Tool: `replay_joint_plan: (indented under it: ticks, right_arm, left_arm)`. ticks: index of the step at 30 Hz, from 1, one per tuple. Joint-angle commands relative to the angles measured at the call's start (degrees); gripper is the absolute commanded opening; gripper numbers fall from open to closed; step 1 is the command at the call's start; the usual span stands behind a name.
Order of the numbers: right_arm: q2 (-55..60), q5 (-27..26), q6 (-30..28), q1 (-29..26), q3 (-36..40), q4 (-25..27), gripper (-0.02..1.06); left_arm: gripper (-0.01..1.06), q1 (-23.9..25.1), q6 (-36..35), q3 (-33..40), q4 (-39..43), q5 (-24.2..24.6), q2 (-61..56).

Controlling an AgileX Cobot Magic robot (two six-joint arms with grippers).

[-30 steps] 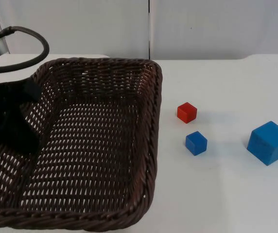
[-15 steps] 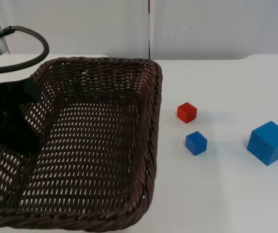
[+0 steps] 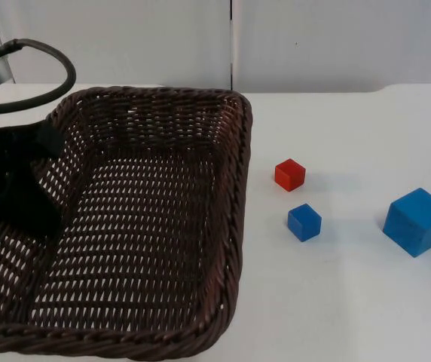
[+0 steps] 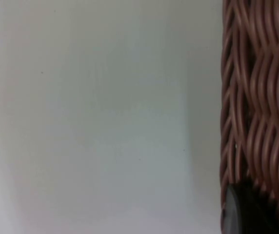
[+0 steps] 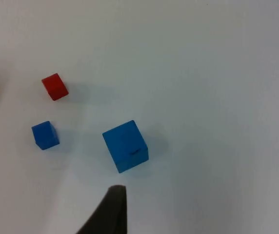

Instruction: Pick up the basket with the left hand and place the largest block into the basket with the right hand.

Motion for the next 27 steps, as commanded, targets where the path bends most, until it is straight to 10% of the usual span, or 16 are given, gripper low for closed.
replay_joint_plan:
  ticks: [1, 27]
  right_arm:
    - [4.44, -0.95, 0.30, -0.23, -2.87, 0.24, 1.05]
    - [29.53, -2.21, -8.48, 0.25, -11.13, 6.43, 1.05]
  left_arm:
    - [0.00, -0.20, 0.17, 0.02, -1.91, 0.27, -0.63]
    - [0.00, -0.20, 0.58, 0.02, -2.29, -0.93, -0.63]
